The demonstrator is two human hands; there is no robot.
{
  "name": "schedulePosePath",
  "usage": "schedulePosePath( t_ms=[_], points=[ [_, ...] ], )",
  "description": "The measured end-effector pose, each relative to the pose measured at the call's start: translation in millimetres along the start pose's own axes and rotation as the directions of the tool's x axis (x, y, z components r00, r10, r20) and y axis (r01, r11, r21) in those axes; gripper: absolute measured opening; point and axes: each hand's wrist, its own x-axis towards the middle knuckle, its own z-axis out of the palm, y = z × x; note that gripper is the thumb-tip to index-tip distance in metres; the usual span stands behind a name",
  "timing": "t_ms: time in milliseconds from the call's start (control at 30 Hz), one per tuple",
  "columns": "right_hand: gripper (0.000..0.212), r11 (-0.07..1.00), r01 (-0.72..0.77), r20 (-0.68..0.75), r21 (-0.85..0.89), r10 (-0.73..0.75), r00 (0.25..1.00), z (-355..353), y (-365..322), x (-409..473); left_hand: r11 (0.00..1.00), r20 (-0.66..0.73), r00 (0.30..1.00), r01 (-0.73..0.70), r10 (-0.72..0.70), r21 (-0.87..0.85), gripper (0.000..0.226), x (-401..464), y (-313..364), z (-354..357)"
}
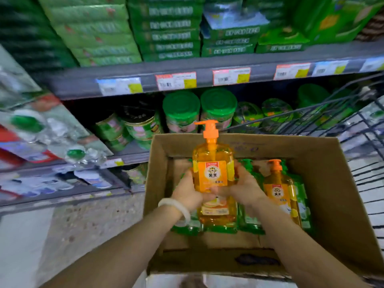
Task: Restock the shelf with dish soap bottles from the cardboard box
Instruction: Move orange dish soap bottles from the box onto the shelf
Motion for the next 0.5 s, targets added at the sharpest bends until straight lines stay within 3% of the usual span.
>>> schedulePosePath(
  t_ms=[300, 433, 500],
  points=[
    [0.085, 0.935, 0.348, 0.108, -0.075, -0.339, 0.935, 142.3, -91.0, -108.3, 0.957, -0.258, 0.94, -0.26, 0.221, -0.129, 0.065, -145.5, -18.2, -153.0],
    [0.075, 0.902, 0.432, 0.205, -0.016, -0.42, 0.884, 229.2, -112.1, -160.7, 0.934, -0.39, 0.882, -0.334, 0.264, -0.124, 0.071, -222.6, -50.8, -221.6],
    [0.06, 0.883, 0.469, 0.254, 0.006, -0.455, 0.853, 274.2, -118.0, -182.3, 0.931, -0.466, 0.845, -0.348, 0.261, -0.108, 0.071, -259.5, -70.8, -253.1]
  ],
)
